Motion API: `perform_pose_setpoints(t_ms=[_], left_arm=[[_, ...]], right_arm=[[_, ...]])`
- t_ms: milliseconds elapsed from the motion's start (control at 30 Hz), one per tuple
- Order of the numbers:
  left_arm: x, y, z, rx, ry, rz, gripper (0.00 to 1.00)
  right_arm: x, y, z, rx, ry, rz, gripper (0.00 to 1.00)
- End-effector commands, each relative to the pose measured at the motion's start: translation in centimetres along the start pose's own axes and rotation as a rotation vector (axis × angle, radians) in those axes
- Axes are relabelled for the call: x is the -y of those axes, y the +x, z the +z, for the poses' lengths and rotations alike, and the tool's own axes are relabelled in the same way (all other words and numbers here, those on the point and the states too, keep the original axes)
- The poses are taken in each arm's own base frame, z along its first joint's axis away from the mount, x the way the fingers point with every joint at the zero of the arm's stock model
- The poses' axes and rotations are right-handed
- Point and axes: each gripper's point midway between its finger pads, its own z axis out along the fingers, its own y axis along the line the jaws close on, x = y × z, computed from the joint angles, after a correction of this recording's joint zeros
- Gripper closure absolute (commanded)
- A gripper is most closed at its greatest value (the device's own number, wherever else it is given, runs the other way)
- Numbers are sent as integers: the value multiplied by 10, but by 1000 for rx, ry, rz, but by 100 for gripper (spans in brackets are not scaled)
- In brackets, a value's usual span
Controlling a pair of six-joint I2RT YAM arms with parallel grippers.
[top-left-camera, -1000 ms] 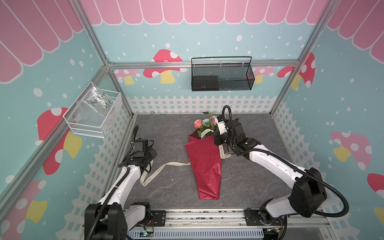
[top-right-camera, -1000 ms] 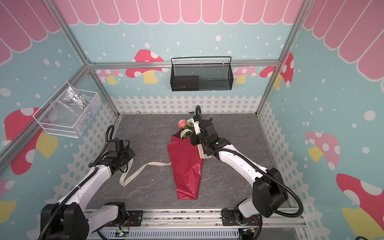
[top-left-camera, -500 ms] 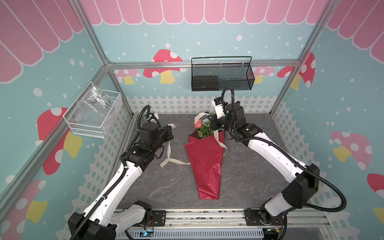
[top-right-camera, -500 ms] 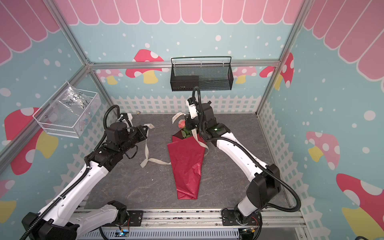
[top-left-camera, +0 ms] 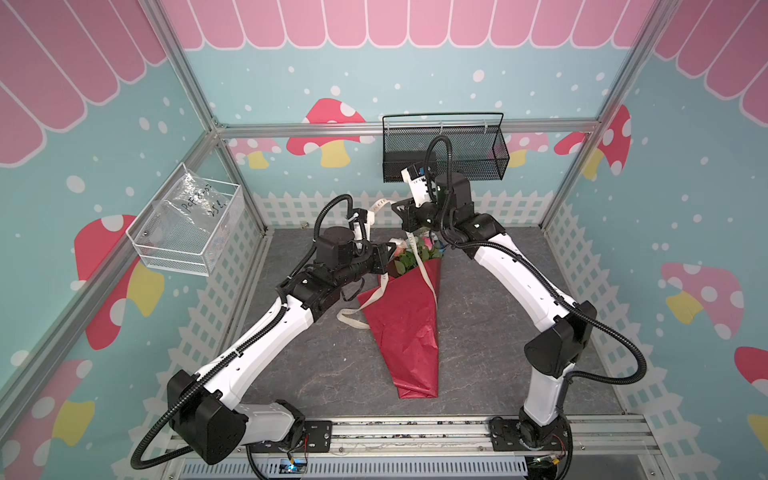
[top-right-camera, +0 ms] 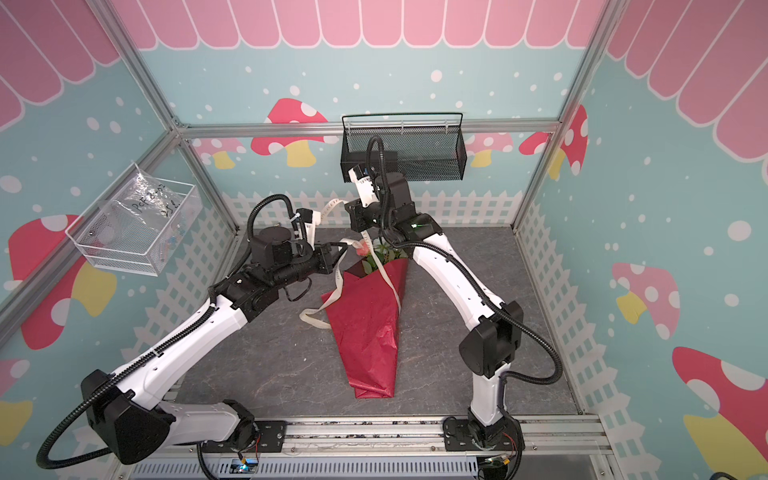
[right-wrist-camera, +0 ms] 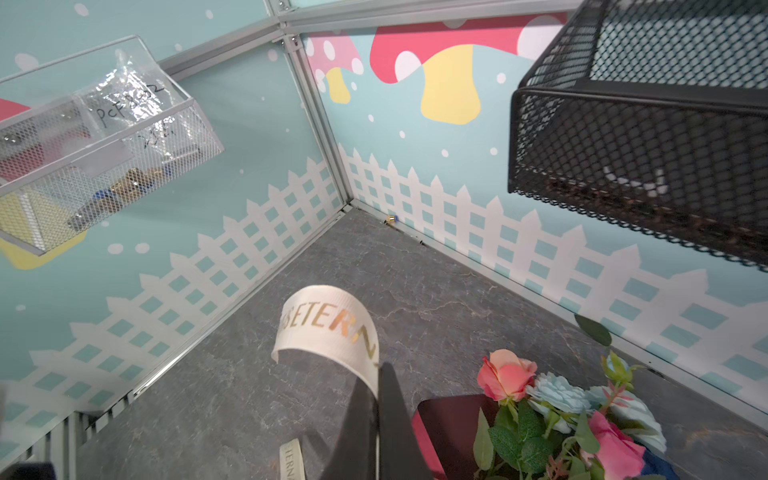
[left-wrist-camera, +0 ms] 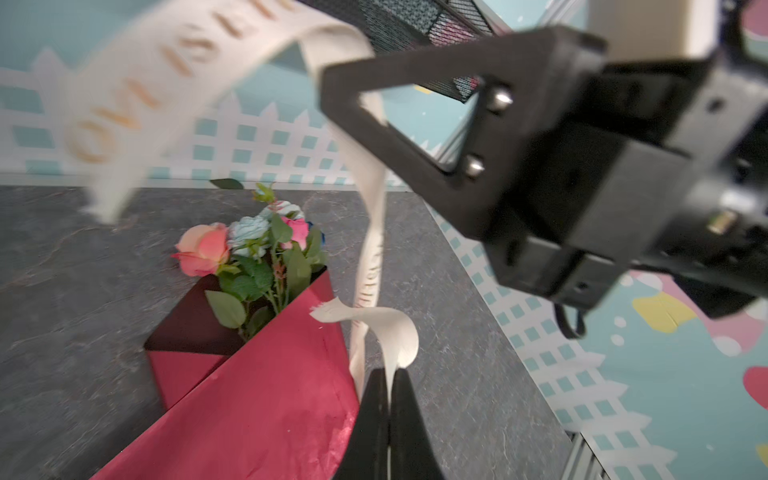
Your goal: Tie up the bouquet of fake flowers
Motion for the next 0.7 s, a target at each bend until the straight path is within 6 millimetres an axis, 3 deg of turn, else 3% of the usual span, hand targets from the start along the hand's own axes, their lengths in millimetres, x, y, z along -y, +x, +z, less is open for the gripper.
perform_pose_setpoints(t_ms=[0,333,667], left_arm=[[39,-8,-1,12,170,124,100],[60,38,-6,-51,363,339,100],[85,81,3,-155,513,486,100]], right_arm=[[-9,20,23,-77,-89,16,100],[-29,93,66,-254,-258,21,100],[-86,168,82,-401,-506,-15,100]])
